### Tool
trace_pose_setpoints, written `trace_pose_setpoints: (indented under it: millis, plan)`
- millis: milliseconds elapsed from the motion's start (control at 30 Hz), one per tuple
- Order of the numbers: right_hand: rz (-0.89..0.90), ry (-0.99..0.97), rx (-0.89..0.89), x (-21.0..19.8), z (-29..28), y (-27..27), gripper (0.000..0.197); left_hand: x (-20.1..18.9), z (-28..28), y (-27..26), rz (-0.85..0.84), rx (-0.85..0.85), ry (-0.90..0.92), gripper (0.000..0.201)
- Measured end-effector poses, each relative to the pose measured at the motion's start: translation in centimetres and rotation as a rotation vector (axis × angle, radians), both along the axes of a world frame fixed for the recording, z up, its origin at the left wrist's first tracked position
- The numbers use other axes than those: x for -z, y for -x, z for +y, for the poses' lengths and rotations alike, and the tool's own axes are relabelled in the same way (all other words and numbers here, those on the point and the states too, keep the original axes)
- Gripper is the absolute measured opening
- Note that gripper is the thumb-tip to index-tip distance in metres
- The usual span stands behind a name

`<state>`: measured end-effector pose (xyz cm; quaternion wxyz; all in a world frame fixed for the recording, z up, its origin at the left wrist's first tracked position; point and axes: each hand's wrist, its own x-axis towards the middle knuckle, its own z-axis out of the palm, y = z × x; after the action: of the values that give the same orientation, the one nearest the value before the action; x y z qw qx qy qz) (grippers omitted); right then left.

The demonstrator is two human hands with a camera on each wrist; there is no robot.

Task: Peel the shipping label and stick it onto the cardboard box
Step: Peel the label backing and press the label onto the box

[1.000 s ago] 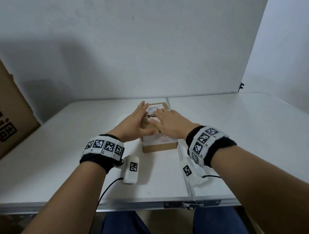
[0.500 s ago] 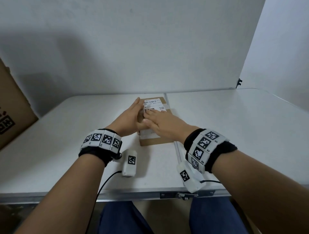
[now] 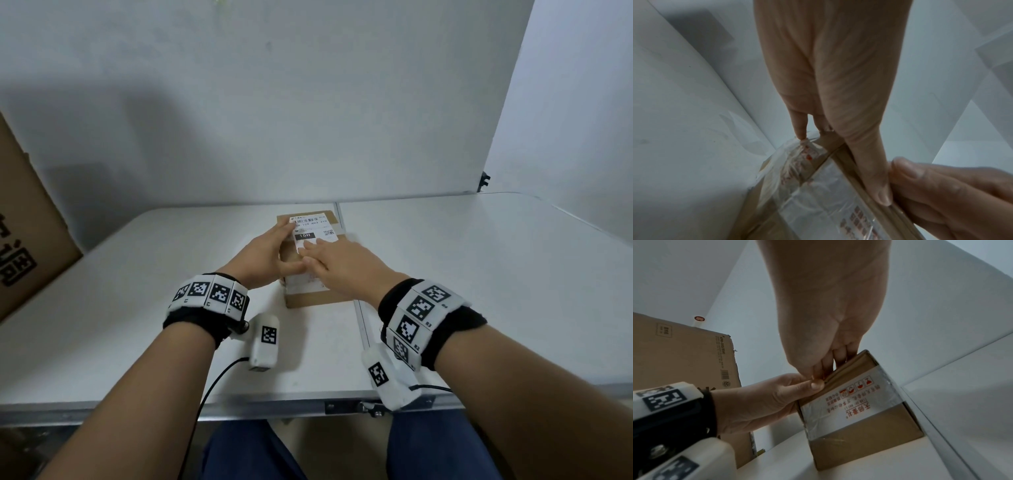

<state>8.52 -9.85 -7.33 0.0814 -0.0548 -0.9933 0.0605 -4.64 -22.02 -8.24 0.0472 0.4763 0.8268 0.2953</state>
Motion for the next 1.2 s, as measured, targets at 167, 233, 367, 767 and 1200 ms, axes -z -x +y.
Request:
trace_pose_setpoints:
  millis: [167,233,367,767,1200]
  plan:
    - [0.05,-0.091,0.065,0.1,0.5,-0.4,0.046,-0.1,-0.1,0.0,0.009,-0.007,0.025,0.081]
    - [0.078,-0.095,0.131,0.1,1.0,-0.7,0.046,-0.2,-0.1,-0.2,0.027,-0.006,0.036,0.079]
    - [0.137,-0.08,0.206,-0.1,1.4,-1.3,0.043,-0.1,-0.1,0.1,0.028,-0.023,0.054,0.083]
    - [0.215,-0.091,0.267,-0.1,0.7,-0.9,0.039,-0.3,-0.1,-0.3,0.056,-0.02,0.083,0.083]
    - [0.38,0.359,0.302,-1.3,4.2,0.6,0.048,-1.1,-0.1,0.6,-0.01,0.029,0.125,0.076]
